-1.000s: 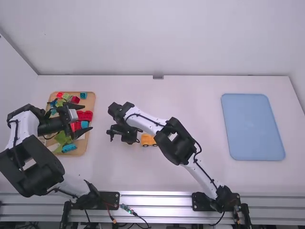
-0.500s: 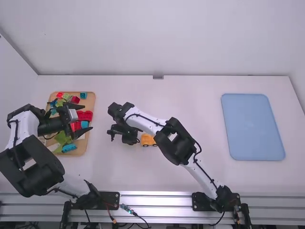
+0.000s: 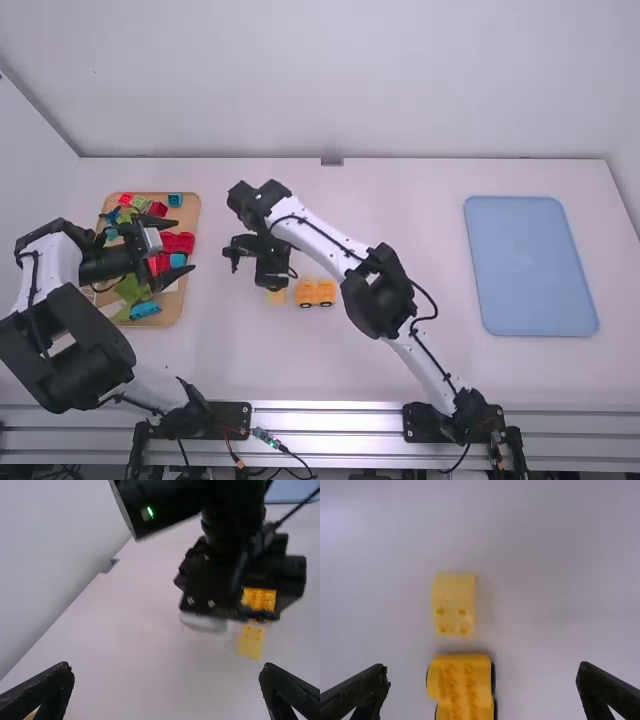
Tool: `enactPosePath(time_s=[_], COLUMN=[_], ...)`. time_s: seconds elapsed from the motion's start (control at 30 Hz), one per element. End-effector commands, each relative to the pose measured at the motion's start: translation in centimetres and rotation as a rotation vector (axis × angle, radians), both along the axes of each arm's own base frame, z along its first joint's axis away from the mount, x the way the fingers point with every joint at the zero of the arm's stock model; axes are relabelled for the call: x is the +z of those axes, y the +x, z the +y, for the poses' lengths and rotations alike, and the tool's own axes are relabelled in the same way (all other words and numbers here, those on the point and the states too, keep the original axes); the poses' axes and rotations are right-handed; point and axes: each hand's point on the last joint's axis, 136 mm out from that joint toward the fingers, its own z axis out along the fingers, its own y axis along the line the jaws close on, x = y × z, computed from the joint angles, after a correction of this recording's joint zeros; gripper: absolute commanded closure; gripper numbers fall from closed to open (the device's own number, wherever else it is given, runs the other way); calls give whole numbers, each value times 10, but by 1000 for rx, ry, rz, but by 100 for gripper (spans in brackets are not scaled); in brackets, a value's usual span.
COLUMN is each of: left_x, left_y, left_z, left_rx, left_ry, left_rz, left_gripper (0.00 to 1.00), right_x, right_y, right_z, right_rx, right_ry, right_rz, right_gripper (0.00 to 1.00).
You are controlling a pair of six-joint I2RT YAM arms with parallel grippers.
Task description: Assemble lego blocks to make yellow taxi
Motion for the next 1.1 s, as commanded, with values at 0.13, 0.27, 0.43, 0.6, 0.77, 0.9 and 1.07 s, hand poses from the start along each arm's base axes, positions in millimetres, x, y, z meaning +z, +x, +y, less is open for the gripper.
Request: enactPosePath(time_s=[0.13,0.27,0.43,0.6,0.77,0.9,1.07], left_x=[1,-3,-3,-6,-11,-11,-9], left_y=[0,1,1,10,13,13,15], left_z=[-21,-38,-67,-79,-87,-89,-89], left_rx=[-55,-115,-204,-221,-241,-247,-244], left_ry=[-18,-12,-21,-25,-1,0,-8], left_rz=[-40,-48,-31,2,20,21,9], left_gripper=[1,1,1,1,1,1,1], right_x=[80,102,132,141,133,123,115], right_y=[29,60,109,120,110,129,182], right_z=[-17,-45,-77,-107,-117,-124,-148], right_rx=[6,-108,-303,-392,-352,-444,-731], right_ry=[251,284,335,301,256,192,142], right_rz=[36,-16,-146,-175,-140,-220,-402], right_gripper=[1,1,1,1,1,1,1])
